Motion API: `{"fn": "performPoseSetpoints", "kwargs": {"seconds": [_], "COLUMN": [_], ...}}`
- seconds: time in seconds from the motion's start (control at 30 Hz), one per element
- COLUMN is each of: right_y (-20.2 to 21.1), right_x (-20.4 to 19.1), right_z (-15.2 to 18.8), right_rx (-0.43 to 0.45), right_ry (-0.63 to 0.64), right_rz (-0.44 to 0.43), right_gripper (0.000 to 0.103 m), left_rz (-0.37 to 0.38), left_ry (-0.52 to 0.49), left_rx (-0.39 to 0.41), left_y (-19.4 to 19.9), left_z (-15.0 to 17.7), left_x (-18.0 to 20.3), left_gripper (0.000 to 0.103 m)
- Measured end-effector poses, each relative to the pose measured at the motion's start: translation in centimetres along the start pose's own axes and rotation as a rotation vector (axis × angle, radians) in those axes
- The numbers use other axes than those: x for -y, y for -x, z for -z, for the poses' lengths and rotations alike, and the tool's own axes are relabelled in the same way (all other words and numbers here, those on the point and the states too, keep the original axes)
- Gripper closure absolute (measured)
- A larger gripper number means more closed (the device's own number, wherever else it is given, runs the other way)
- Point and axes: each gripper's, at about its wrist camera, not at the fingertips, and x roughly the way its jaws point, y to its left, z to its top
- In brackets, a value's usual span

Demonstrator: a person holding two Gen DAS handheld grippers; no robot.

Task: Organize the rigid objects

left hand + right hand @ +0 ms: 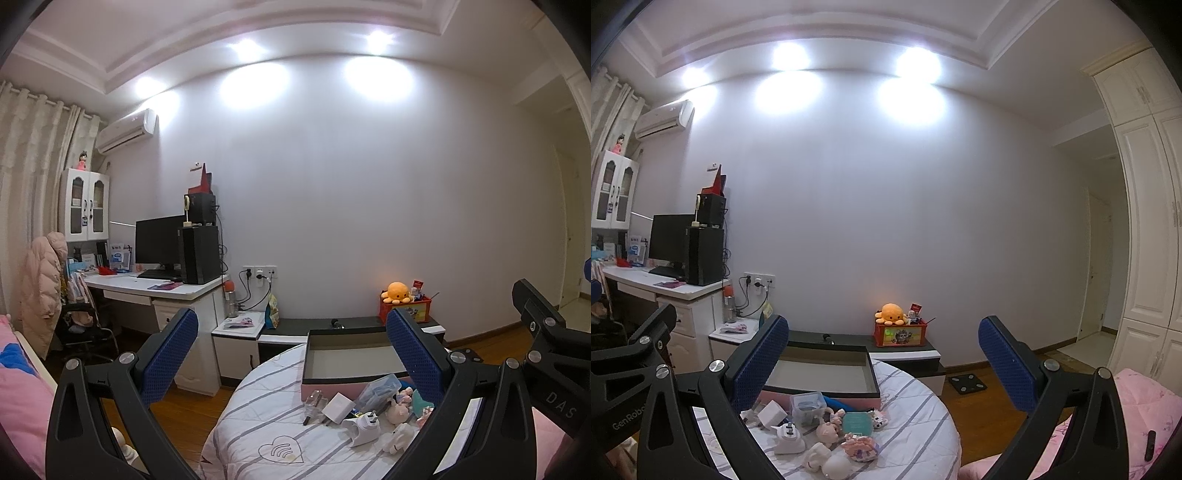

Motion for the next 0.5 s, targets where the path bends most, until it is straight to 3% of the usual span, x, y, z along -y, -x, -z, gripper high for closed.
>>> {"fn": "performPoseSetpoints", "kwargs": {"seconds": [0.5], "right_y": [0.02], "right_x": [-0.01], "right_z": [-0.01], "right_rx": [0.000], "right_ry": [0.002], "right_rz": [0.001], "right_gripper": [0.000], "left_rz": [0.001], "left_ry": [0.000], "left_rx": [-0.001], "left_y": [0.14], "left_z": [0.07], "left_x": [0.04], "left_gripper": [0.000]}}
